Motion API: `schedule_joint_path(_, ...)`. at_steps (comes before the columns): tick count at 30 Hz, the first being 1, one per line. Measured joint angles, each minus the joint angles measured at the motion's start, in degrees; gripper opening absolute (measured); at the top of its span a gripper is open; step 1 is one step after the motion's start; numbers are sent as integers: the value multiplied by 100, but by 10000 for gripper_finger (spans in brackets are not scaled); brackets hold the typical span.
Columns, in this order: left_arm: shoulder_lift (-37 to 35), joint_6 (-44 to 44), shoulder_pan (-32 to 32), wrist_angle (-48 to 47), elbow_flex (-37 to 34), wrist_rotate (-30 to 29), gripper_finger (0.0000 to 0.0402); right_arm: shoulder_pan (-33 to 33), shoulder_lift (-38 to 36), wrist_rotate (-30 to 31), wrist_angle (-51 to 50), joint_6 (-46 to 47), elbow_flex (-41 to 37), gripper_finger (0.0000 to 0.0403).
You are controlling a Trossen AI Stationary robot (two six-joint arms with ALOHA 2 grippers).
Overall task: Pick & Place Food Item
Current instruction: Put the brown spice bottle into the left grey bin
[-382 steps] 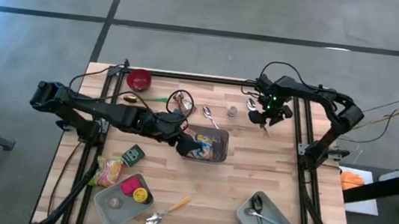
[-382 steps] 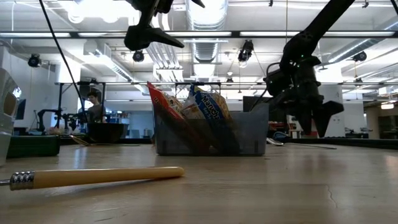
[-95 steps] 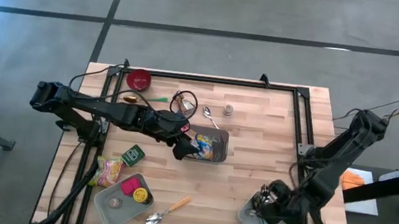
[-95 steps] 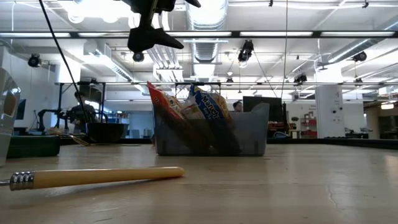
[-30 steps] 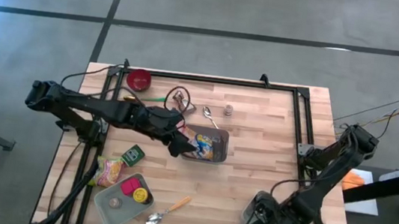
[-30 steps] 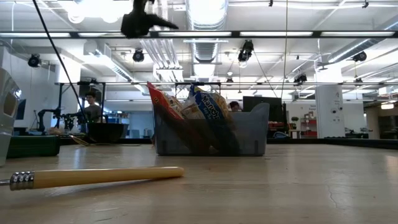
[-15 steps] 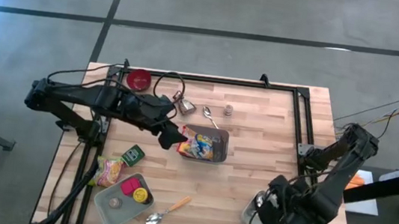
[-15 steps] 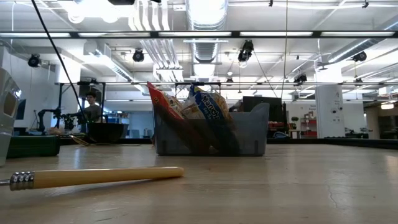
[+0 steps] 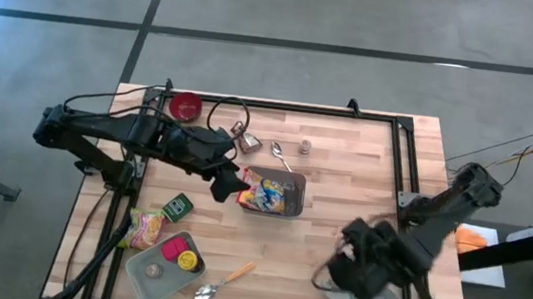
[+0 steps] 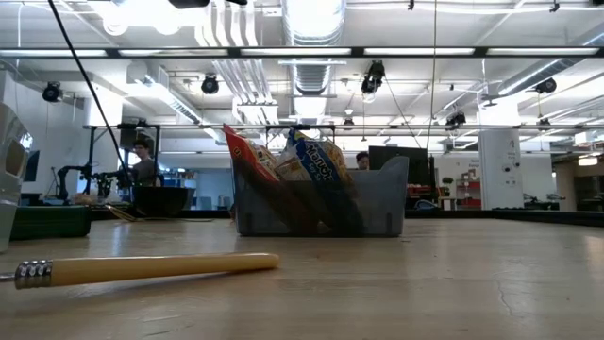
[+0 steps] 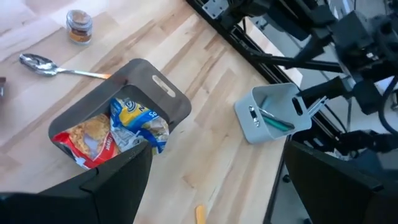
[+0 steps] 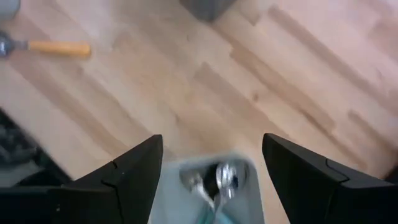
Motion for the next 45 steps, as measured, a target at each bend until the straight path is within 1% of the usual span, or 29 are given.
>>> schedule_joint_path(3,-56,234,0,-7,-4,28,366,-736,2,0,114,-517,-2,272)
schedule_joint_path(5,-131,428,0,-51,-4,67,366,-1360,2,-1,141,-839,-2,272)
schedule_joint_path(7,-239,624,0,-224,-4,94,366,-2060,2,-86,388,-1246,-2,272)
schedule_joint_path(12,-518,1007,0,-800,-4,-26,366,-3958,51,-778,1609,-2459,-2,272)
schedule_joint_path(16,-641,1381,0,-1114,-9,-286,366,-5260,212,-1169,2185,-2825,-1,272)
schedule_joint_path(19,-671,1713,0,-1146,-50,-365,366,-5918,412,-1528,2211,-2960,25,272)
schedule_joint_path(21,-700,1878,-2,-1135,-134,-367,366,-6149,597,-1712,2194,-3072,84,272)
schedule_joint_path(25,-792,2006,42,-1065,-430,-383,366,-6347,1032,-1868,2089,-3244,321,272)
schedule_joint_path(31,-889,1964,196,-910,-794,-534,366,-6694,1886,-1870,1610,-3735,976,272)
schedule_joint_path(39,-900,1893,422,-851,-835,-536,366,-6969,2994,-1974,741,-4341,2068,272)
schedule_joint_path(45,-900,1893,601,-826,-835,-541,366,-7065,3490,-2002,303,-4791,2528,272)
